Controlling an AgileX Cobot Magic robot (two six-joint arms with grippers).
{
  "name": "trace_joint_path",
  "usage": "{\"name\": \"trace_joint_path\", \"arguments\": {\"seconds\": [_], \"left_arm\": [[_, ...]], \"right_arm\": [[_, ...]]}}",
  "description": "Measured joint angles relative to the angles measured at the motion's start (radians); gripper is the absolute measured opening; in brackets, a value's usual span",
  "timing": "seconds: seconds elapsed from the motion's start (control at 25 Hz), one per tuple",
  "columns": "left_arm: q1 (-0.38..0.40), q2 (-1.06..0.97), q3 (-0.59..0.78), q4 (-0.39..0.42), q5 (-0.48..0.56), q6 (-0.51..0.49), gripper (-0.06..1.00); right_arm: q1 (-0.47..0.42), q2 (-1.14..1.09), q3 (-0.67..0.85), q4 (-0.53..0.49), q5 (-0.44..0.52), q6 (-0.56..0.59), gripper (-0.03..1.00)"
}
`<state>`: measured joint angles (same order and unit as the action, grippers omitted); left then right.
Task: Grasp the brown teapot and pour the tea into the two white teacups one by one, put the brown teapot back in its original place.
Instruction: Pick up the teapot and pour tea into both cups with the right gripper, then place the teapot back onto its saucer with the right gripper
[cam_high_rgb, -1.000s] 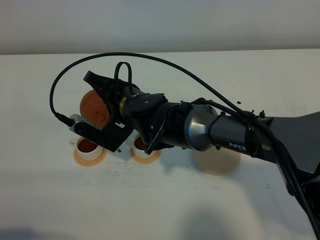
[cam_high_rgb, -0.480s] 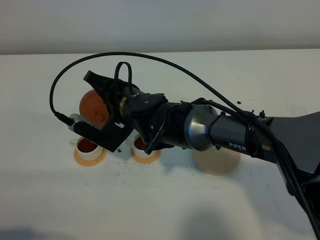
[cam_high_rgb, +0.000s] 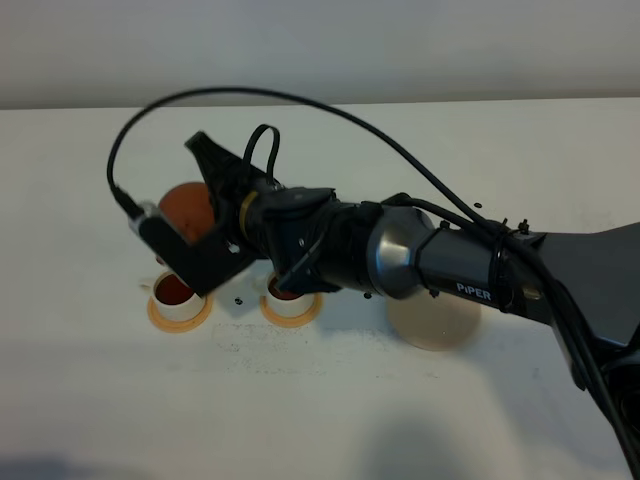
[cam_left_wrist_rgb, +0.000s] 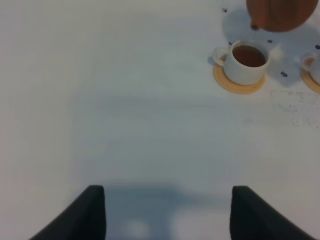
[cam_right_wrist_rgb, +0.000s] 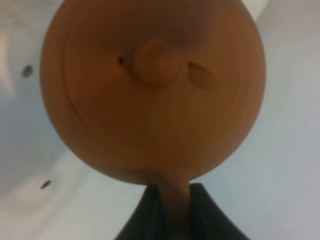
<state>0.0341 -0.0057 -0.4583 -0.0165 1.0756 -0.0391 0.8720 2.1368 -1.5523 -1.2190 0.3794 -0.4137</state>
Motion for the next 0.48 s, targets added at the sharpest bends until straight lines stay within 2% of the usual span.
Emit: {"name": "trace_joint_path", "arguments": {"seconds": [0.16, 0.48], "left_arm": [[0.0, 0.0, 0.0, 0.0, 0.0, 0.0, 0.54], [0.0, 0.0, 0.0, 0.0, 0.0, 0.0, 0.54]], "right_arm": [[-0.004, -0.006, -0.071, 0.114, 0.037, 0.011, 0.12], [-0.064, -0.006, -0.122, 0.522, 0.084, 0.0, 0.12]]}}
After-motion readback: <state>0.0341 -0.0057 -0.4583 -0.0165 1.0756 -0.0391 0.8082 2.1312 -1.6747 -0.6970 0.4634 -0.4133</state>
